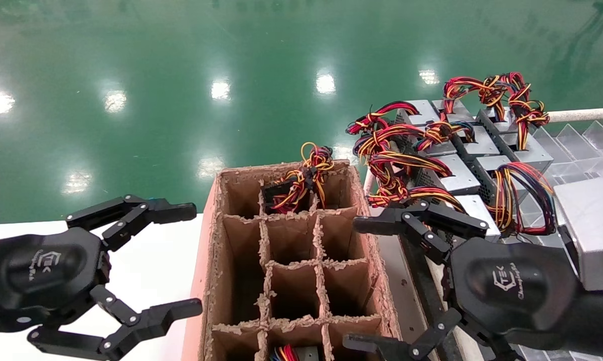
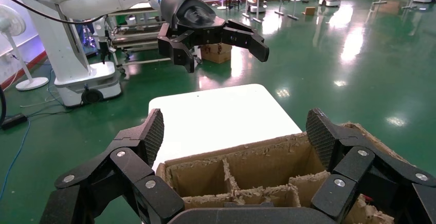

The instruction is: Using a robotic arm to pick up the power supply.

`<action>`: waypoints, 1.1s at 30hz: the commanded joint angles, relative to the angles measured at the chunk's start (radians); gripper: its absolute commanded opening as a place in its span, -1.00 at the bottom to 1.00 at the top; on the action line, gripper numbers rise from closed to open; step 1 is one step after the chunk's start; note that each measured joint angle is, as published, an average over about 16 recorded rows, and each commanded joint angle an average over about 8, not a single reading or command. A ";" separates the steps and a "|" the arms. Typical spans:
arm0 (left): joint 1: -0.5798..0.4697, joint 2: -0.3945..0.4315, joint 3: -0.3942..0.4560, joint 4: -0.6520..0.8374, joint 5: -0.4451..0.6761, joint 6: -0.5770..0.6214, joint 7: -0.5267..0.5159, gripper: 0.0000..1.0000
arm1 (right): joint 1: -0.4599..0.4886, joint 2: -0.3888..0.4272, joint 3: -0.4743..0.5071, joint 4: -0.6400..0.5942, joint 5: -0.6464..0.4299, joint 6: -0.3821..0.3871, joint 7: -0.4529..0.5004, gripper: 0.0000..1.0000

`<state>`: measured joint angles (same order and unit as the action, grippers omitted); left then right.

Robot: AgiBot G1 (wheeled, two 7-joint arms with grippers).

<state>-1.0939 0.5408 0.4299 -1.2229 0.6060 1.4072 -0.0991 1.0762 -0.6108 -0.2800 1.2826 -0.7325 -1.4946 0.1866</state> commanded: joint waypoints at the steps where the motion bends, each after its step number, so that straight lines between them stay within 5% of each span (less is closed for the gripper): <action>1: 0.000 0.000 0.000 0.000 0.000 0.000 0.000 1.00 | 0.000 0.000 0.000 0.000 0.000 0.000 0.000 1.00; 33: 0.000 0.000 0.000 0.000 0.000 0.000 0.000 1.00 | 0.000 0.000 0.000 0.000 0.000 0.000 0.000 1.00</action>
<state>-1.0939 0.5408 0.4299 -1.2229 0.6060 1.4072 -0.0991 1.0762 -0.6108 -0.2800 1.2826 -0.7323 -1.4946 0.1866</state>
